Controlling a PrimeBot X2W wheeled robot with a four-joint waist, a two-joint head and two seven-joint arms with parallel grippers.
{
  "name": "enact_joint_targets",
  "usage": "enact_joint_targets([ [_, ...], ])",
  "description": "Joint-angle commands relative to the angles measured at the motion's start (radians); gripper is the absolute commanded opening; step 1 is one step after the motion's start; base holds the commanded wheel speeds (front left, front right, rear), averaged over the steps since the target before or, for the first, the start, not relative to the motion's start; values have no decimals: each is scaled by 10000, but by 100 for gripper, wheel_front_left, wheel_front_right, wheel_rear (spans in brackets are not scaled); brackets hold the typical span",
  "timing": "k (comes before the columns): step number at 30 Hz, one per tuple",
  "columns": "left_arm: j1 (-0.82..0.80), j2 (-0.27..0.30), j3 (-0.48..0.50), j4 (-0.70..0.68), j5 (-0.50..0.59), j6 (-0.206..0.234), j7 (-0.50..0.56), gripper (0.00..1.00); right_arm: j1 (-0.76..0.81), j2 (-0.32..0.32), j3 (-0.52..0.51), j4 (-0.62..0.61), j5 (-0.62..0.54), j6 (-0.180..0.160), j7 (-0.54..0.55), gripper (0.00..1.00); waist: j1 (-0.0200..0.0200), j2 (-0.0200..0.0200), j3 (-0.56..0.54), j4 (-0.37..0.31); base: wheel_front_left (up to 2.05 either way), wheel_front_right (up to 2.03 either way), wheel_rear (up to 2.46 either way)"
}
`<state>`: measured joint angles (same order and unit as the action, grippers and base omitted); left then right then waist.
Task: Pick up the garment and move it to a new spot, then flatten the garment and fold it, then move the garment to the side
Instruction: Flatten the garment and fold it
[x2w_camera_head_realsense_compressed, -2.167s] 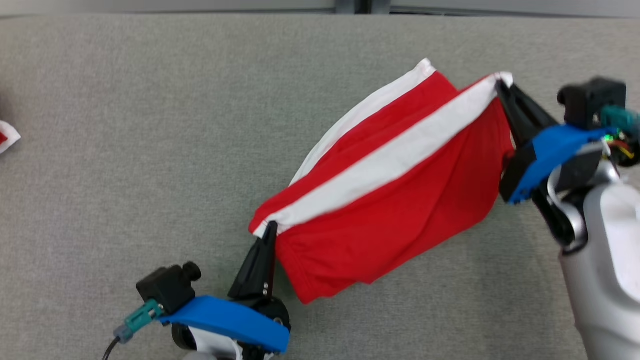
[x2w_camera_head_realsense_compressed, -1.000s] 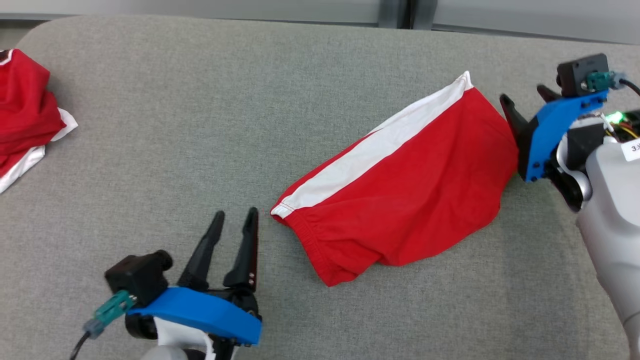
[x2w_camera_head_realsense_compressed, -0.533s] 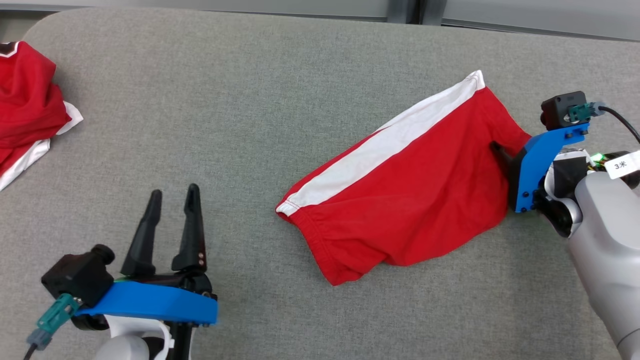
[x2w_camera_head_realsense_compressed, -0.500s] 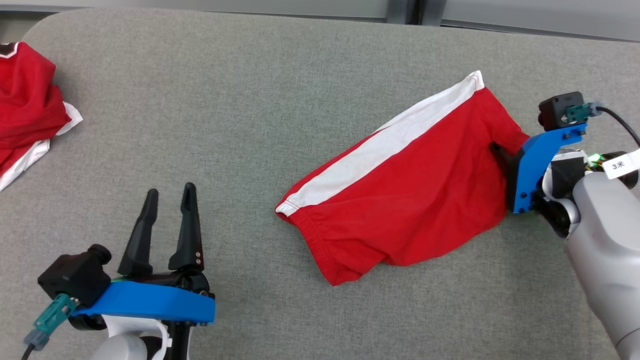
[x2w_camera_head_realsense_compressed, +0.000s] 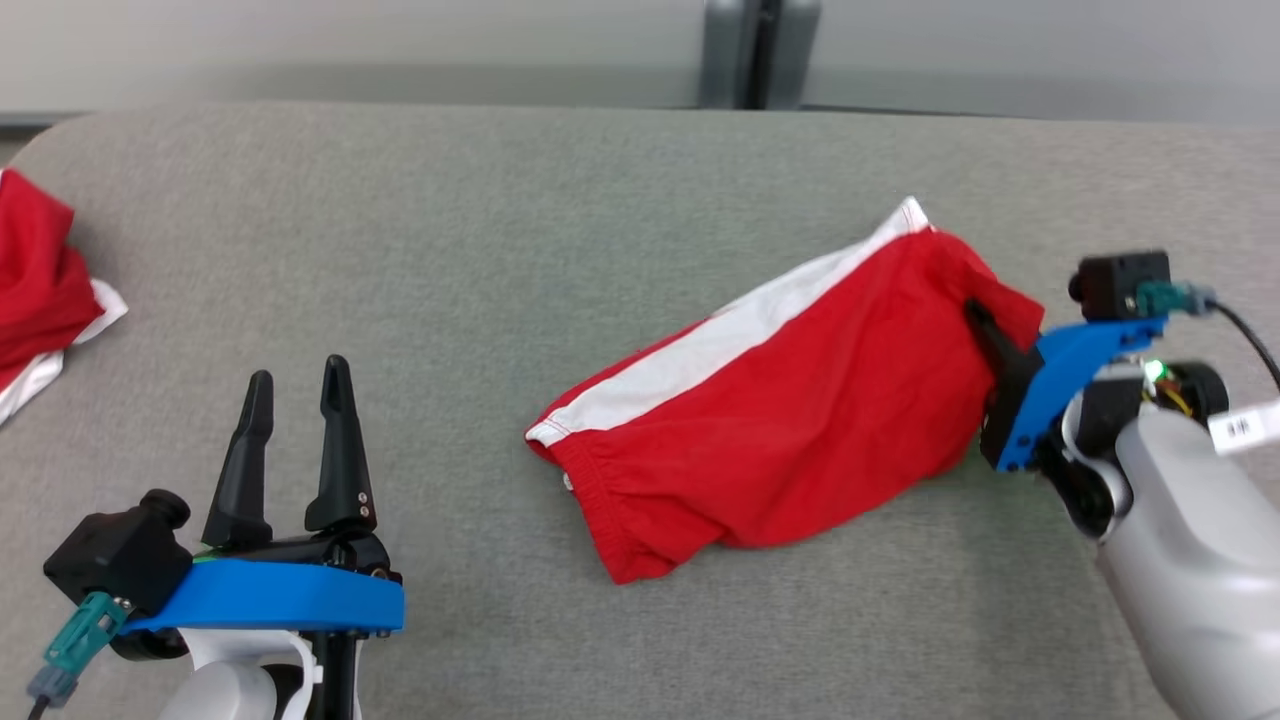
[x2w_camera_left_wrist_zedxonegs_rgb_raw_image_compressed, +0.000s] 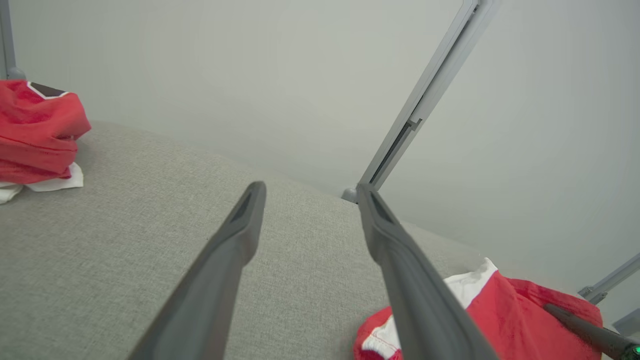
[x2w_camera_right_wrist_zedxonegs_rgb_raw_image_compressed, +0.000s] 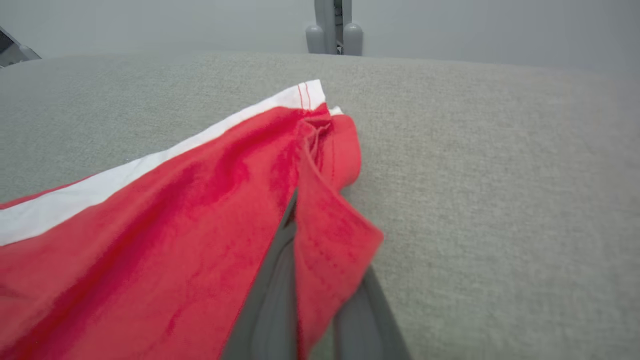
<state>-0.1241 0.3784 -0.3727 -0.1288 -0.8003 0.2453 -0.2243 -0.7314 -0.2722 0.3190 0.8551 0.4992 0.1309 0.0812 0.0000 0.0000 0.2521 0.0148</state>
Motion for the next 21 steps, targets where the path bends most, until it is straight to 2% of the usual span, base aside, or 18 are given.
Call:
enact_joint_targets([
  [1, 57, -1, 21, 55, 50, -73, -93, 100, 393, -27, -76, -86, 116, -2, -226, 0, 0, 0, -383, -382, 0, 0, 0],
  [6, 327, -33, -75, 278, 119, -69, -167, 100, 1838, 39, -568, -602, 374, -1, -1216, 0, 0, 0, -915, -928, 0, 0, 0],
  [12, 694, -97, -234, 484, 288, 26, -208, 100, 3428, 507, -1411, -1328, 390, -1, -1939, 0, 0, 0, -1256, -1376, 0, 0, 0],
  [17, 786, -135, -442, 663, 489, 100, -236, 100, 4105, 1032, -2148, -1712, 162, -1, -1994, 0, 0, 0, -1313, -1396, 0, 0, 0],
  [21, 737, -165, -508, 759, 580, 132, -238, 100, 4015, 1446, -2428, -2084, -252, 1, -1885, 0, 0, 0, -1348, -1224, 0, 0, 0],
])
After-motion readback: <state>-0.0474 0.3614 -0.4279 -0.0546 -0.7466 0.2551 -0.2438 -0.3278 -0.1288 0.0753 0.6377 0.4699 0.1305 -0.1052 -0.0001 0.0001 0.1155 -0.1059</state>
